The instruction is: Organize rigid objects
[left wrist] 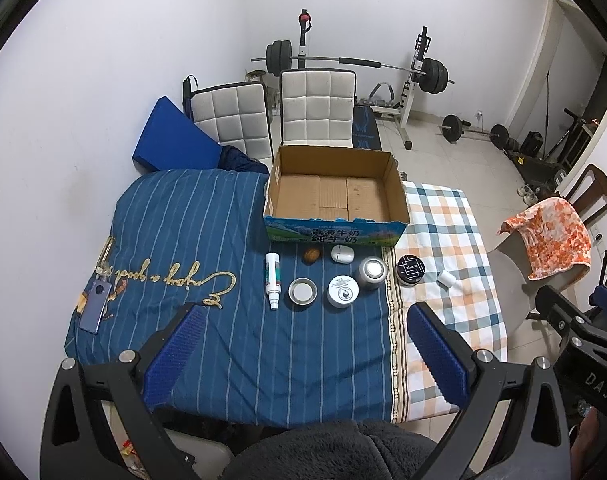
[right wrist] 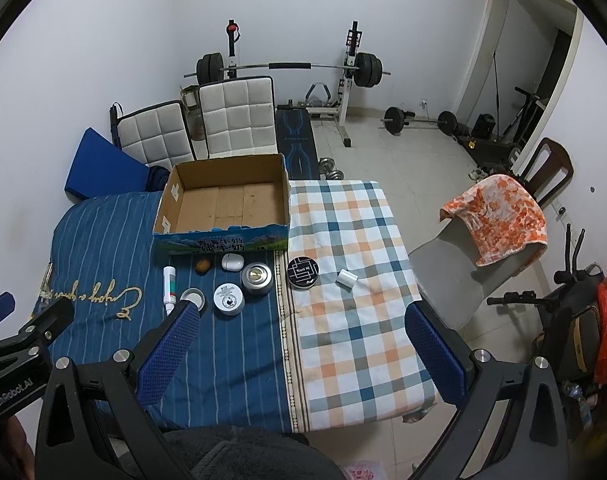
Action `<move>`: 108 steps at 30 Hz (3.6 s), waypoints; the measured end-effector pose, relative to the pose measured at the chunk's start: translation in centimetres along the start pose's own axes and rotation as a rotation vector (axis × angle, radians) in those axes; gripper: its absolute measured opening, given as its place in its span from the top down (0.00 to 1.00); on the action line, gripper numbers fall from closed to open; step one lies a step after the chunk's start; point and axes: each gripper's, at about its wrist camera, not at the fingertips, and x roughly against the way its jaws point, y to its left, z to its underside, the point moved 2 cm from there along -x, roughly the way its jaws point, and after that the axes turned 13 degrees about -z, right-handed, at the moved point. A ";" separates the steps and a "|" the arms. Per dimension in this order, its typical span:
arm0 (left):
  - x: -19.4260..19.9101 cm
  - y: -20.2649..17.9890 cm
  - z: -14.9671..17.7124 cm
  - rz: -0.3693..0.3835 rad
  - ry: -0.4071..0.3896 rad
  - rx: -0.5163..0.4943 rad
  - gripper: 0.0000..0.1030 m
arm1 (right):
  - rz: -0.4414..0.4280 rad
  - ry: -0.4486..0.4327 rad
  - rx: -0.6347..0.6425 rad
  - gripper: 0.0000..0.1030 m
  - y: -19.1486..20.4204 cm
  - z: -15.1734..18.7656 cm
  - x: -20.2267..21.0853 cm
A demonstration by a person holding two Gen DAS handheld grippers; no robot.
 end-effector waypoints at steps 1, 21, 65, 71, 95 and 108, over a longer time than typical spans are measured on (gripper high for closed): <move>-0.1 0.0 0.0 0.000 0.001 -0.001 0.00 | -0.002 0.007 -0.004 0.00 -0.1 0.0 -0.3; -21.0 -2.9 -0.5 -0.118 0.300 0.009 0.00 | -0.046 0.274 0.014 0.00 -4.4 -1.1 -22.6; -41.3 -18.0 3.9 0.069 0.594 -0.327 0.00 | -0.042 0.753 -0.385 0.28 -10.4 9.3 -50.5; -43.8 -23.3 3.8 0.045 0.615 -0.452 0.35 | -0.060 0.762 -0.403 0.28 -11.0 9.3 -51.1; -44.9 -23.9 5.3 0.046 0.641 -0.422 0.36 | -0.002 0.803 -0.422 0.28 -11.3 10.8 -54.6; -39.3 -19.9 3.8 0.075 0.585 -0.368 0.37 | -0.080 0.759 -0.379 0.28 -10.6 9.3 -52.2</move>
